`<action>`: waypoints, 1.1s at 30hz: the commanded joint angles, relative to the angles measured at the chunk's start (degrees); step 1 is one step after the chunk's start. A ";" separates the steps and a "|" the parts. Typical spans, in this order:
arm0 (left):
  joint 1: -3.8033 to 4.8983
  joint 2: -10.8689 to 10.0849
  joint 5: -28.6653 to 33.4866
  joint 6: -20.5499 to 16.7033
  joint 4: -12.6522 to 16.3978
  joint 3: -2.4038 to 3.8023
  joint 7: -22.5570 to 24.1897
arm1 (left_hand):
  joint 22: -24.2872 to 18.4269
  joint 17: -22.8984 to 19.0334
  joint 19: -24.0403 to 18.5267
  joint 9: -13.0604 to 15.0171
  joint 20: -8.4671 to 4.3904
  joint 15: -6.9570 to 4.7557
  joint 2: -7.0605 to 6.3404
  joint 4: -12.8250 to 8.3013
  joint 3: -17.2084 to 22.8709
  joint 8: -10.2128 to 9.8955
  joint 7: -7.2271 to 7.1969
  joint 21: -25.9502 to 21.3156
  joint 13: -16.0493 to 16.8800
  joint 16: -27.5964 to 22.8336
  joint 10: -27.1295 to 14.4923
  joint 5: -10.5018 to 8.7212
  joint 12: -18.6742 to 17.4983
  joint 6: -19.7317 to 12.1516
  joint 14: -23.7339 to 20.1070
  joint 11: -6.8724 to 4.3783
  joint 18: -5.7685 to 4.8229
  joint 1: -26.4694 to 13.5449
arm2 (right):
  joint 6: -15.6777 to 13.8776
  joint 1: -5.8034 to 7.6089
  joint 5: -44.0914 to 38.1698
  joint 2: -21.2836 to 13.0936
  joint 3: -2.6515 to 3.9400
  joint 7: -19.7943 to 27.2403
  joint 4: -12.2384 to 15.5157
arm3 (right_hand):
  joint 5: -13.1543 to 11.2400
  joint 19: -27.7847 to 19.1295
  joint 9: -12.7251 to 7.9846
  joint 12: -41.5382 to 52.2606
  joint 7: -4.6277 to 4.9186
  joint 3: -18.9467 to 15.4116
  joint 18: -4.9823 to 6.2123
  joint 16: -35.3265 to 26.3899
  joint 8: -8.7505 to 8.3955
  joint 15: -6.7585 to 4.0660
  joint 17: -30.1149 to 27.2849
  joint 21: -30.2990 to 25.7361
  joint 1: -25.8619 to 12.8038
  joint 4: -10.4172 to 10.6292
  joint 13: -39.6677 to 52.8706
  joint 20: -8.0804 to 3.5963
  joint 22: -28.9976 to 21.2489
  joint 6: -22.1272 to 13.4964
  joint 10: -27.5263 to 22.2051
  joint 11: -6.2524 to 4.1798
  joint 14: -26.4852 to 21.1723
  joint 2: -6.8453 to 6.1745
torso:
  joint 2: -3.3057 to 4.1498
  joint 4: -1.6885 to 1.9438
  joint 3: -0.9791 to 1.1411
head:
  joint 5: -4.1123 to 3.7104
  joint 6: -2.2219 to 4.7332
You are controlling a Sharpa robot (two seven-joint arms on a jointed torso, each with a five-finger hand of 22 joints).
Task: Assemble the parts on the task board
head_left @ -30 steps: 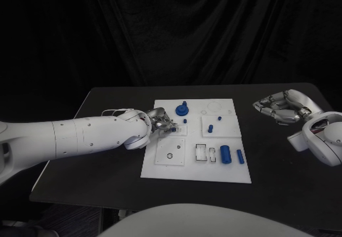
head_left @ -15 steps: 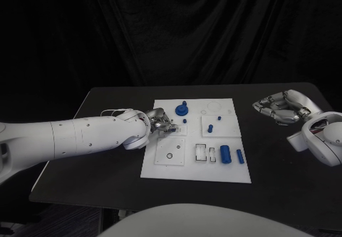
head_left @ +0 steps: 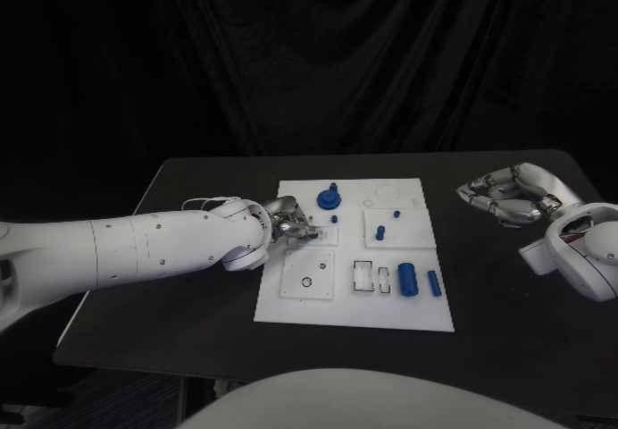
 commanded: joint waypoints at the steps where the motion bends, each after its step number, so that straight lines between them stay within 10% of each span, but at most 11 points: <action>1: -0.19 -0.06 0.17 0.90 0.09 -0.08 0.41 | 1.08 15.09 -0.41 -0.04 -0.03 0.06 0.08 -0.41 -0.10 -0.37 -0.11 -0.23 15.09 -0.28 5.97 1.21 0.20 0.41 5.96 0.07 0.26 1.13 | 0.32 -0.15 -0.34 -0.09 0.04 -1.05 0.12 | 0.34 -0.48 0.05 -0.19 0.15 -0.04 1.02 -0.36 -0.16 0.06 1.77 -0.32 0.25 -0.42 0.68 -0.02 6.90 0.11 -0.35 -0.02 1.82 -0.11 | 0.01 0.01 0.01 | -0.01 0.01; 4: -0.19 -0.10 0.17 0.95 0.13 -0.08 0.74 | 1.09 15.09 -0.48 0.09 -0.11 -0.02 -0.06 -1.02 0.44 -0.52 -0.11 -0.38 15.09 -0.28 5.97 5.75 0.20 0.40 5.96 0.03 0.27 2.20 | 0.34 -0.15 -0.34 -0.12 0.04 -1.12 0.15 | 0.38 -0.49 0.06 -0.17 0.14 -0.01 1.03 -0.37 -0.16 0.05 1.76 -0.38 0.27 -0.43 0.73 -0.02 6.89 0.12 -0.31 -0.03 1.81 -0.07 | 0.01 0.01 0.01 | 0.03 0.01; 8: -0.19 -0.18 0.17 1.22 0.22 -0.08 0.95 | 1.10 15.09 -0.51 0.20 -0.12 -0.02 -0.17 -1.60 0.98 -0.61 -0.12 -0.46 15.09 -0.28 5.97 7.24 0.20 0.34 5.96 0.01 0.28 2.91 | 0.42 -0.16 -0.38 -0.16 0.04 -1.24 0.18 | 0.38 -0.49 0.06 -0.17 0.14 -0.01 1.03 -0.37 -0.16 0.05 1.76 -0.38 0.27 -0.43 0.73 -0.02 6.89 0.12 -0.31 -0.03 1.81 -0.07 | 0.01 0.01 0.01 | 0.08 0.01; 33: 0.16 -2.79 0.25 -2.61 3.28 -0.04 7.81 | 2.12 15.09 0.22 0.87 -0.15 -0.08 -0.81 -2.65 2.60 -0.19 -0.25 0.08 15.09 -0.28 5.97 11.16 0.20 1.32 5.96 -0.10 0.04 3.93 | 0.57 -0.20 -0.49 -0.04 0.04 -1.60 0.02 | 0.43 -0.50 0.07 -0.20 0.12 0.05 1.04 -0.42 -0.15 0.05 1.71 -0.43 0.35 -0.48 0.66 -0.02 6.87 0.14 -0.35 -0.04 1.80 -0.03 | -0.02 -0.03 -0.01 | -0.28 0.01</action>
